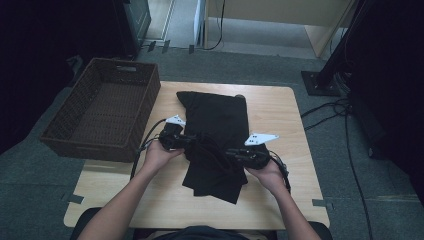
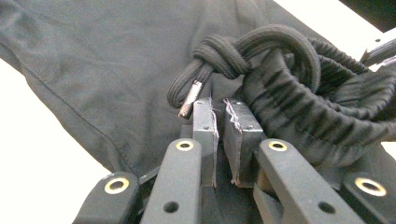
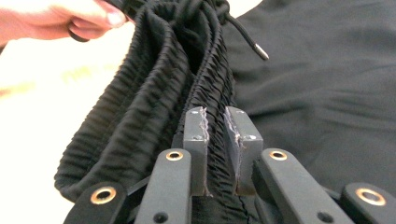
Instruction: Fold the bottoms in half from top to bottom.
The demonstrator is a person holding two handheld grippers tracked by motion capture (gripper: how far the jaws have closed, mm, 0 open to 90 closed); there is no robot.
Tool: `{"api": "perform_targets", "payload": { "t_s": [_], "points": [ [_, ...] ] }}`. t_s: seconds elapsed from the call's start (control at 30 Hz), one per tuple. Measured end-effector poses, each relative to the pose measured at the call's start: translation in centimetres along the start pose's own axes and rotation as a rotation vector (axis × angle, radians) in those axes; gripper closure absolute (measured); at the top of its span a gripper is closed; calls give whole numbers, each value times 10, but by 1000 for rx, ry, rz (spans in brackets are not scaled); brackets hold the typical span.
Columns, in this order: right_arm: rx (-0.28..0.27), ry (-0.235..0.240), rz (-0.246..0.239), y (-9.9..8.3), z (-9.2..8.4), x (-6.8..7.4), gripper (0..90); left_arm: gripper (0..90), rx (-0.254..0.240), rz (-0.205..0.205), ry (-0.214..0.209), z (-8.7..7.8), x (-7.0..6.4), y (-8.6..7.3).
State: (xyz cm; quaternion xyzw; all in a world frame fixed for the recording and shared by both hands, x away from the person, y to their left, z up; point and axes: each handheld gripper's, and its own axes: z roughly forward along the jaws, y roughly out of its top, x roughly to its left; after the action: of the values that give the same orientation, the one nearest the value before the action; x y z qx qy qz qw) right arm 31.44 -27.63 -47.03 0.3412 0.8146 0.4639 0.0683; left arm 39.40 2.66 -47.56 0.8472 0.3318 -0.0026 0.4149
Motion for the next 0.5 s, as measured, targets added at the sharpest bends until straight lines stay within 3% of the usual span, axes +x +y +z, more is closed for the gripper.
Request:
{"api": "perform_targets", "payload": {
  "t_s": [0.13,0.23,0.33,0.5],
  "points": [
    [28,-21,35,-3,5,-4,788,791,-3,-12,38,-1,7,-3],
    [41,-9,23,-3,9,-3,782,761,2,-20,42,1,9,-5],
    [75,-32,14,-5,17,0,754,686,11,-7,85,5,8,-6],
    [76,-57,36,-6,22,-6,752,620,3,-30,90,7,10,-7]
  ]
}}
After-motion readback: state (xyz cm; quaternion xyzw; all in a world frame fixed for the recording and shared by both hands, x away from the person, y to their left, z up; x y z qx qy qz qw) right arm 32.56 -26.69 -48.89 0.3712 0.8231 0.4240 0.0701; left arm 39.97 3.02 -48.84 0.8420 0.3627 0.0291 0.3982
